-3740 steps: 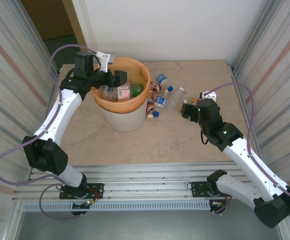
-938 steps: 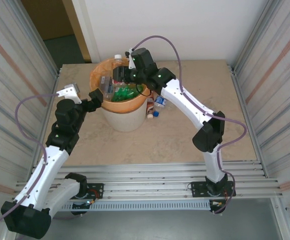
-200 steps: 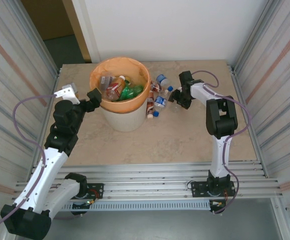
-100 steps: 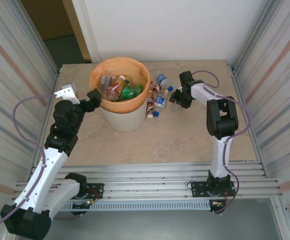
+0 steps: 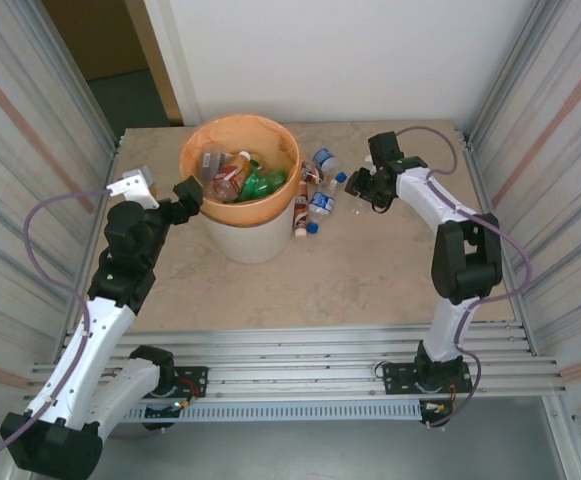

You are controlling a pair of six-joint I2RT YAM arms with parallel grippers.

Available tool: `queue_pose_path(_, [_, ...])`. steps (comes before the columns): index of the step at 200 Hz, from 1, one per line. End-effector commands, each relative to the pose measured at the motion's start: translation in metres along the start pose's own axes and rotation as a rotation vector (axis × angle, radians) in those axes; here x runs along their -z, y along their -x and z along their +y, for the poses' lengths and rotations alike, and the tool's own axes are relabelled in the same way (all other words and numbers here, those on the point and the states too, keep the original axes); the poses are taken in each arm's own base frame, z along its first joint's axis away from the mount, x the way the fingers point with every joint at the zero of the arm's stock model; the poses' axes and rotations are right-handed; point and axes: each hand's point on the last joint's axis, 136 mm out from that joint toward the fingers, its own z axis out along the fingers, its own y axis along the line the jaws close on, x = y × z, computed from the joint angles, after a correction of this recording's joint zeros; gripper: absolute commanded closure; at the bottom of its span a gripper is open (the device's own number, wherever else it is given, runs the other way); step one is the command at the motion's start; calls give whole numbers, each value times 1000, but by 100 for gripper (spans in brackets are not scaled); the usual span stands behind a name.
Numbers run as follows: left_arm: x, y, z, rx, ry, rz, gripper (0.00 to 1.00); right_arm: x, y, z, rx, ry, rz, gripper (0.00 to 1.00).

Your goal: Put the plastic bottles in the bin

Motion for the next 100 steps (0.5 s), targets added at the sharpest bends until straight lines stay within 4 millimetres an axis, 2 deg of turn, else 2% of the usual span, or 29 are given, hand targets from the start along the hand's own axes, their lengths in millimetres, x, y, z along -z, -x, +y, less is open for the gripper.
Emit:
queue_pose_path(1, [8, 22, -13, 10, -49, -41, 1, 34, 4, 11, 54, 19, -72, 52])
queue_pose_path(56, [9, 33, -44, 10, -182, 3, 1, 103, 4, 52, 159, 151, -223, 53])
queue_pose_path(100, [10, 43, -86, 0, -339, 48, 2, 158, -2, 83, 254, 270, -342, 53])
